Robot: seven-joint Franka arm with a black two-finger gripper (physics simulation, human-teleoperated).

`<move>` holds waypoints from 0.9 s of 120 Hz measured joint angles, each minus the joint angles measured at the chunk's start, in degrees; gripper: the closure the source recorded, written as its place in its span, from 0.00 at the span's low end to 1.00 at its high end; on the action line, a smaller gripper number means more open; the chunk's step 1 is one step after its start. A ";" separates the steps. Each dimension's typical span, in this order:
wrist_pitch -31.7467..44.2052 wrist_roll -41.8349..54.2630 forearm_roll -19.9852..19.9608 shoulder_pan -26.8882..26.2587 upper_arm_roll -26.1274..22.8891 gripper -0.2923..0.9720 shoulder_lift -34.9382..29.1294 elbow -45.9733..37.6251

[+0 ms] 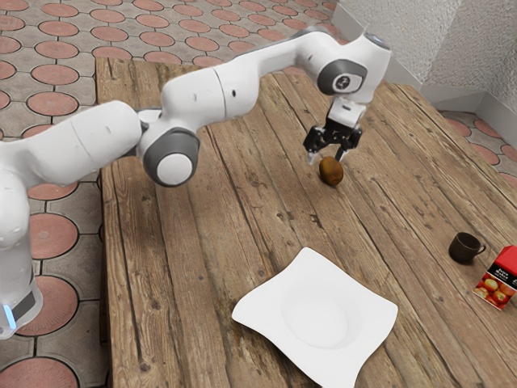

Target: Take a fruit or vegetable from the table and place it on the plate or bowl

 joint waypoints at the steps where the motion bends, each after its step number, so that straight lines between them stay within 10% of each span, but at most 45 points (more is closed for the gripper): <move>1: 0.11 0.21 -0.02 -0.07 0.01 0.23 -0.01 0.02; 108: 11.86 11.90 -0.07 1.26 0.54 0.23 9.27 9.15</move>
